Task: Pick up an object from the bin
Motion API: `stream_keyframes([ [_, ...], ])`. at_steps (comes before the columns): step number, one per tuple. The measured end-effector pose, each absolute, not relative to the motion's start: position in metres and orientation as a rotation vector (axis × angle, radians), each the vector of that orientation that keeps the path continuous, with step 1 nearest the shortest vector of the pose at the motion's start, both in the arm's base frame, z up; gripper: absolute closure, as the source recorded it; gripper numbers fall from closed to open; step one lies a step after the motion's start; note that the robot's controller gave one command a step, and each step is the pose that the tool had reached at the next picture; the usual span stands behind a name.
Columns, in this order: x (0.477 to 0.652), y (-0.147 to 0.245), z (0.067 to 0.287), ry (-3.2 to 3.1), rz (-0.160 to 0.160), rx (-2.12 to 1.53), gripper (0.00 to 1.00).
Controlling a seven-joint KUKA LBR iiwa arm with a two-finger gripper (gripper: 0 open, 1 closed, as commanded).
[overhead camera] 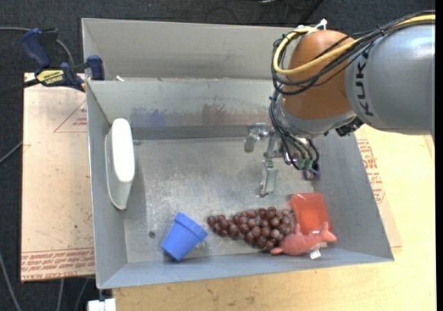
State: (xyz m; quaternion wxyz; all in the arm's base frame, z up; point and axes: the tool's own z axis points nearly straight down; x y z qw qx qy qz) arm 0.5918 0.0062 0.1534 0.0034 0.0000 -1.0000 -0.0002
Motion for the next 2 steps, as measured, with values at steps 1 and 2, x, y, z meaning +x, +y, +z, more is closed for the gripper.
stream_keyframes([
  [1,0.594,0.006,0.158,-3.143,-0.001,0.0,0.0],
  [2,0.563,0.008,0.124,-3.144,-0.001,0.185,0.0],
])
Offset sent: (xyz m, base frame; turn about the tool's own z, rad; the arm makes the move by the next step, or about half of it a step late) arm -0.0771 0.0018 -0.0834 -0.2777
